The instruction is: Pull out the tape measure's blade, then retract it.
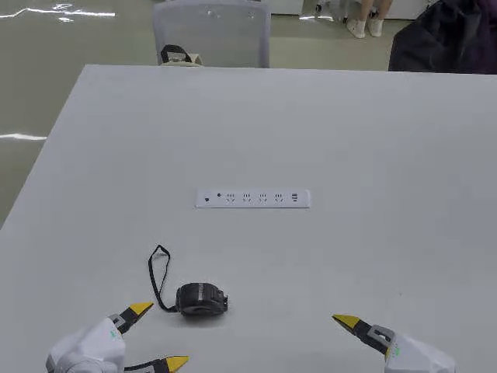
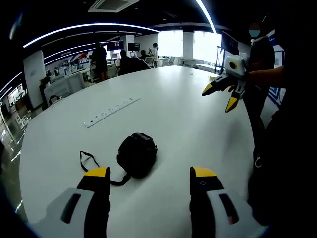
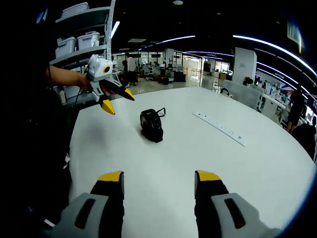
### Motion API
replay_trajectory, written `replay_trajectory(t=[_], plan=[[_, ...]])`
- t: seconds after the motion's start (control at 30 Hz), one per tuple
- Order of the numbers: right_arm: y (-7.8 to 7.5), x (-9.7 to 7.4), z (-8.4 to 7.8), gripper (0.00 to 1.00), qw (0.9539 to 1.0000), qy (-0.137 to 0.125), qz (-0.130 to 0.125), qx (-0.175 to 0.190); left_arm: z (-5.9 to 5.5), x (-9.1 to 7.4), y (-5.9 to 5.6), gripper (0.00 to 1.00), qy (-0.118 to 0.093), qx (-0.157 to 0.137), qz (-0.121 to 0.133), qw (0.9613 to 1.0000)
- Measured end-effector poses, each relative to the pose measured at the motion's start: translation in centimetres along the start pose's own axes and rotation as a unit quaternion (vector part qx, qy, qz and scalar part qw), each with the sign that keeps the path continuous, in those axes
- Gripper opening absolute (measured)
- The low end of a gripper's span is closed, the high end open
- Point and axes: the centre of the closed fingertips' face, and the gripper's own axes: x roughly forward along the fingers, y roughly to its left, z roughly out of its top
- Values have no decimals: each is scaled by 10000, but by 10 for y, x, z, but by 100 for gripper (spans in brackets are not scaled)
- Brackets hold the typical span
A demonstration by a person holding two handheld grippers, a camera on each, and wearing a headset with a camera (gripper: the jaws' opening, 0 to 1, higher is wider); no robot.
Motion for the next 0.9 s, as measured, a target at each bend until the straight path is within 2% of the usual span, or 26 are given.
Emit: replay_trajectory(t=[0.1, 0.53, 0.9], plan=[[-2, 5, 0, 53, 9999, 16, 103, -47, -1, 5, 2, 60, 47, 143, -96, 9998], [-12, 26, -1, 50, 9985, 137, 458, -266, 11, 25, 12, 59, 184, 463, -393, 9980], [-20, 48, -2, 47, 9955, 249, 779, -485, 12, 42, 19, 58, 411, 845, -736, 9928]])
